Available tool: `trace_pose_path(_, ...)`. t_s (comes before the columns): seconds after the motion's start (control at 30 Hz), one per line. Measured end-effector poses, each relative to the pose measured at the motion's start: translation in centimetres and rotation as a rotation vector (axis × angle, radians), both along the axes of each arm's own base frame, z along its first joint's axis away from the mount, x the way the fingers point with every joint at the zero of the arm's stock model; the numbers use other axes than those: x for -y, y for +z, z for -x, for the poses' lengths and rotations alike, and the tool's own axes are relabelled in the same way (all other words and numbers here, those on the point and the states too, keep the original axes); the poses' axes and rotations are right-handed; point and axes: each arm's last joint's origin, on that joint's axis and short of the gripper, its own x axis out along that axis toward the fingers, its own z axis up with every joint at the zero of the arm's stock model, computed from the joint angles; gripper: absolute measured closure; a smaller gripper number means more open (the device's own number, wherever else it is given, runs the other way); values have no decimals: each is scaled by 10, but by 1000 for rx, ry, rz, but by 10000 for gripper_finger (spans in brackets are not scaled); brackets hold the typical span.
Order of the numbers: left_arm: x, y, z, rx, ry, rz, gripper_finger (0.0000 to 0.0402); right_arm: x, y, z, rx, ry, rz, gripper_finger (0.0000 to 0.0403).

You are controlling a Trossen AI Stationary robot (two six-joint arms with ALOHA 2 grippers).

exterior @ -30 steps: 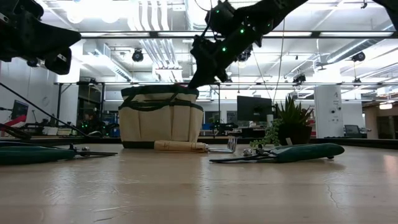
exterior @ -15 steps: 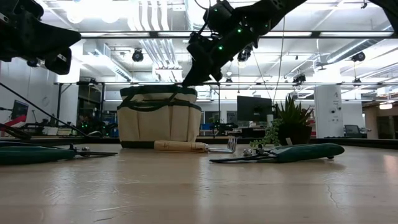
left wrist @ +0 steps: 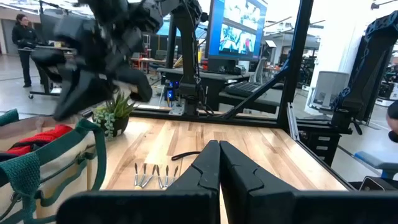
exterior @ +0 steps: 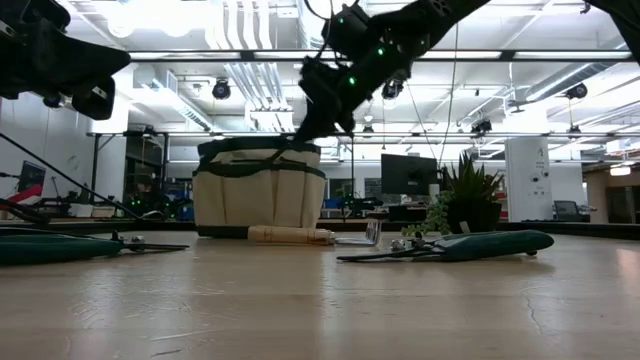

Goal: Pick & Place Garden tools in Gardening bag
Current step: Put the gloves into the gardening bag, then put the bottom hand rake into the gardening bag

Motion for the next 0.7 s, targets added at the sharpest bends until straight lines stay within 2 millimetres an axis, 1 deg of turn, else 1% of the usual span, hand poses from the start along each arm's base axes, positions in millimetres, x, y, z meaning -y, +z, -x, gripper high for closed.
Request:
trace_pose_path(0.1,0,0,0,0,0,0,396,-1,11,-3,30,6,12,394)
trace_pose_path(0.2,0,0,0,0,0,0,396,-4,18,-5,40,15,15,394)
trace_pose_path(0.33,0,0,0,0,0,0,396,-14,27,-4,23,36,10,394)
trace_pose_path(0.47,0,0,0,0,0,0,396,-31,26,-2,-49,93,12,394)
trace_pose_path(0.7,0,0,0,0,0,1,396,-74,23,0,-155,223,22,394)
